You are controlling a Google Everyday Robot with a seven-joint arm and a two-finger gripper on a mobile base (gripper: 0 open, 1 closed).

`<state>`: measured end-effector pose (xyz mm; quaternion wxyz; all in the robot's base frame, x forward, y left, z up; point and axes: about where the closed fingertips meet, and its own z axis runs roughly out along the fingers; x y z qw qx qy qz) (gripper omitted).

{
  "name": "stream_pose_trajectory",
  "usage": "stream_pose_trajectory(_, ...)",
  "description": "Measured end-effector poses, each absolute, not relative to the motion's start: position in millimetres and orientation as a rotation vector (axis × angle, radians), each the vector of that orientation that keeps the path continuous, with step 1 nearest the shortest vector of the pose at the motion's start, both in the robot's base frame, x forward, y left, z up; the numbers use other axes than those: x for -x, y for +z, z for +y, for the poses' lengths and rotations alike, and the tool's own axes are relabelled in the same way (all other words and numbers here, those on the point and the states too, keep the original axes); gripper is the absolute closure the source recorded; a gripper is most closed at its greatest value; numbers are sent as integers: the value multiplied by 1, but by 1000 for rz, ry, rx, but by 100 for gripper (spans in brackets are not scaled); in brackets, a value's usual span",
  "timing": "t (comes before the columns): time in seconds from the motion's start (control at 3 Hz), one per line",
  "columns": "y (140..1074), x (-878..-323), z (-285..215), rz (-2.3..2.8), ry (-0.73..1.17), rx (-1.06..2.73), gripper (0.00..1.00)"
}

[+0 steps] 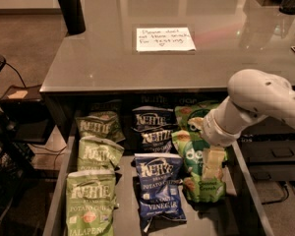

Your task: Pick green rice chip bag from top drawer and place on counter

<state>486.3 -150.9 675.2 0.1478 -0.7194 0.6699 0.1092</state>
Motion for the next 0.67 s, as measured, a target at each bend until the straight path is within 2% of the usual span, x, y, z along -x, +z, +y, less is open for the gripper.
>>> stream_pose_trajectory(0.67, 651, -504, -168, 1991, 239, 2187, 0)
